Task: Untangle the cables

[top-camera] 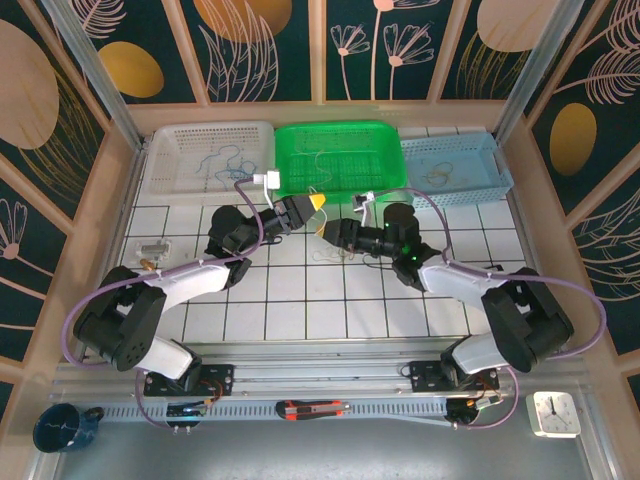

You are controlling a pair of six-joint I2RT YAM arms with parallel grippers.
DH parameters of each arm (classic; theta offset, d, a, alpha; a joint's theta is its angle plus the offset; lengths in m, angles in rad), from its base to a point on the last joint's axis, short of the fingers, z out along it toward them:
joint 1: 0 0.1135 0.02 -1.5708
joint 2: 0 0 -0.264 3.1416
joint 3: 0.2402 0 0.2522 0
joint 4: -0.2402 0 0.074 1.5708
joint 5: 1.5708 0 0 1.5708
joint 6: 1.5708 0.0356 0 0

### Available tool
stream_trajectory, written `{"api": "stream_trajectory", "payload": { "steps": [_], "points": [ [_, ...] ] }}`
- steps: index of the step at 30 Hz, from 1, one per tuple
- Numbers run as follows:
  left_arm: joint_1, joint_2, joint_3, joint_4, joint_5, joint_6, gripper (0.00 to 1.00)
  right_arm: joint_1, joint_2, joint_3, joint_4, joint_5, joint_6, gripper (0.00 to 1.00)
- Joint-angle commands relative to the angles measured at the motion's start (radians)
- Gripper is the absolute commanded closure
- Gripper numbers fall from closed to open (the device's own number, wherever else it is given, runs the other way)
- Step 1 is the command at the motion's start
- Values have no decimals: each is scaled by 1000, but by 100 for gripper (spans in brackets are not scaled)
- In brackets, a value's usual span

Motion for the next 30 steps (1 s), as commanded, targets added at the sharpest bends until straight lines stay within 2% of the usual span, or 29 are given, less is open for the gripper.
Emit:
{"api": "stream_trajectory", "payload": {
  "steps": [1, 3, 7, 9, 13, 15, 18, 20, 23, 26, 30],
  "points": [
    [6, 15, 5, 101, 22, -24, 100, 8, 22, 37, 90, -31, 37, 55],
    [6, 16, -4, 117, 14, -33, 100, 7, 36, 40, 120, -38, 55, 61],
    [6, 3, -39, 122, -39, -38, 100, 1, 45, 39, 155, -46, 71, 86],
    [6, -17, -71, 117, -102, -38, 100, -16, 29, 27, 153, -36, 73, 99],
    [7, -76, -158, 85, -284, -39, 100, -44, -33, -11, 106, 8, 59, 100],
    [6, -107, -219, 92, -402, -61, 100, -84, -82, -23, 48, 67, 35, 100],
    [8, -129, -287, 134, -508, -100, 100, -93, -160, -29, -42, 188, -5, 100],
    [6, -126, -303, 153, -522, -116, 100, -93, -193, -26, -56, 241, -24, 100],
    [6, -110, -312, 180, -512, -136, 91, -86, -211, -8, -46, 260, -66, 100],
    [7, -98, -314, 179, -489, -133, 77, -73, -204, 42, -80, 259, -143, 100],
    [7, -104, -318, 164, -466, -115, 70, -61, -189, 88, -114, 263, -224, 100]
  ]
}}
